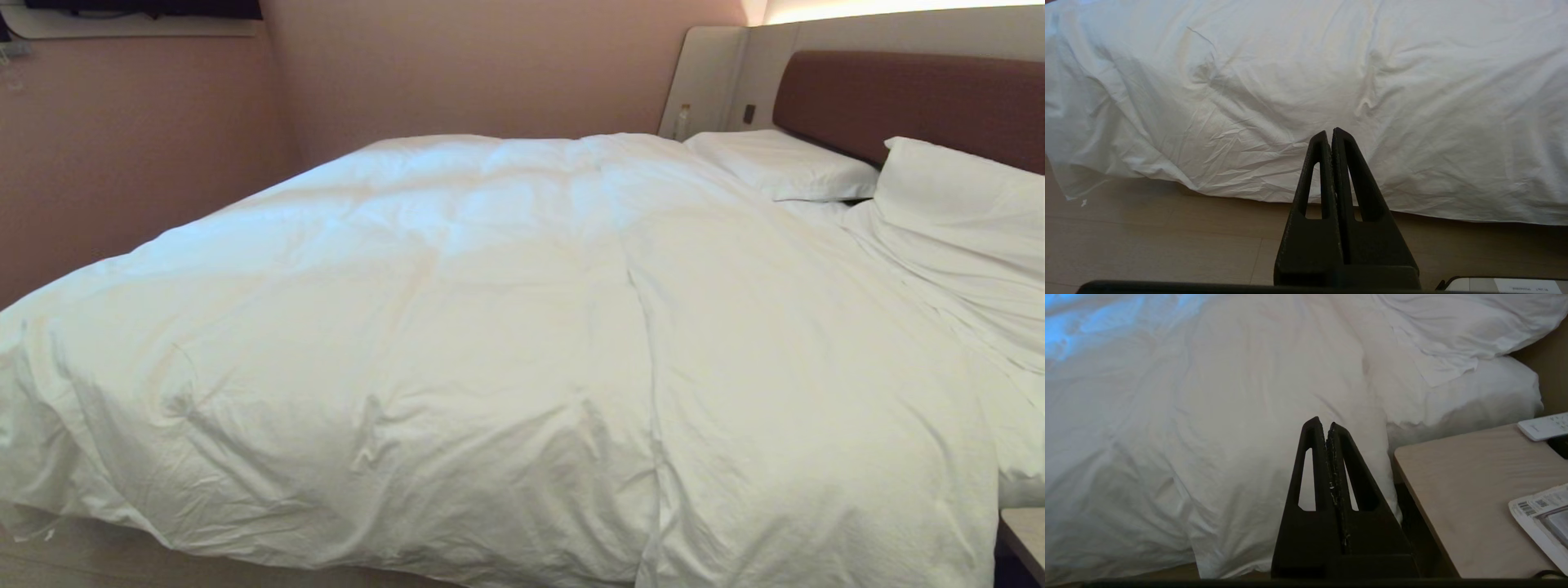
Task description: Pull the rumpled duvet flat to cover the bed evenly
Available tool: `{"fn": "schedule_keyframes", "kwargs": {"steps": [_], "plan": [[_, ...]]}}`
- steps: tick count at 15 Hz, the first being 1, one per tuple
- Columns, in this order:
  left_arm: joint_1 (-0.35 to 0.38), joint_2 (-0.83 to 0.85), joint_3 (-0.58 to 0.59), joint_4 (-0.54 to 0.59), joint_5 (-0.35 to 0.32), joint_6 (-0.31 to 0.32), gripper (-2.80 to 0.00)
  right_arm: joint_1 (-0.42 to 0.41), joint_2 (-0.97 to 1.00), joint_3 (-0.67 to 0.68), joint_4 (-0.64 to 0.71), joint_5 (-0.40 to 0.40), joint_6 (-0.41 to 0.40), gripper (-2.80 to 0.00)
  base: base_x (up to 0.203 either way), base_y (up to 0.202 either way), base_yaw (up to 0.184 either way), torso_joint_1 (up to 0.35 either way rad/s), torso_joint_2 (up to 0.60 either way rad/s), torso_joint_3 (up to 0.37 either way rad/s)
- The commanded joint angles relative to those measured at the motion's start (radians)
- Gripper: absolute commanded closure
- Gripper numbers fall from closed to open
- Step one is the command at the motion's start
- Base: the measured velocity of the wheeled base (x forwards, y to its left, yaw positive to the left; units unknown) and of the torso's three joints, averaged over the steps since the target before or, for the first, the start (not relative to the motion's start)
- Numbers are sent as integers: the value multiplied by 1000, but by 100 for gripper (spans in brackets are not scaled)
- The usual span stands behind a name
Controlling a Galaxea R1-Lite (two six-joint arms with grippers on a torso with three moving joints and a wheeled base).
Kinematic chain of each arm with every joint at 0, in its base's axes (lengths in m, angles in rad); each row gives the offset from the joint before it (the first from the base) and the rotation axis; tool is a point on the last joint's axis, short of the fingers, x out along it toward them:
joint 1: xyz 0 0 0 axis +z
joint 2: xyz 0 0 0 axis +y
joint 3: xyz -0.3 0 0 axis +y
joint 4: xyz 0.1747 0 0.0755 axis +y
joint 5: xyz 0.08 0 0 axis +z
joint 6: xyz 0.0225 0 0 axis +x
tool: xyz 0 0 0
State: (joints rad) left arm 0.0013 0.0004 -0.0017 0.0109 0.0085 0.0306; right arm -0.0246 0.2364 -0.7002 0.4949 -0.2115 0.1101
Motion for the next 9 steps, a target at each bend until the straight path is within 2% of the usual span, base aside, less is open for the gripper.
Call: {"fn": "schedule_keyframes", "kwargs": {"steps": [1,4,6,9], "plan": [[0,0,0,0,1,0,0,11,-57,31,3,1,-8,0,0,0,0,0,0,0],[0,0,0,0,1,0,0,22,-168,82,6,6,-25,0,0,0,0,0,0,0],[0,0,0,0,1,0,0,24,-235,145,-2,31,-86,0,0,0,0,0,0,0],[0,0,0,0,1,0,0,25,-236,155,-6,49,-85,0,0,0,0,0,0,0]]}}
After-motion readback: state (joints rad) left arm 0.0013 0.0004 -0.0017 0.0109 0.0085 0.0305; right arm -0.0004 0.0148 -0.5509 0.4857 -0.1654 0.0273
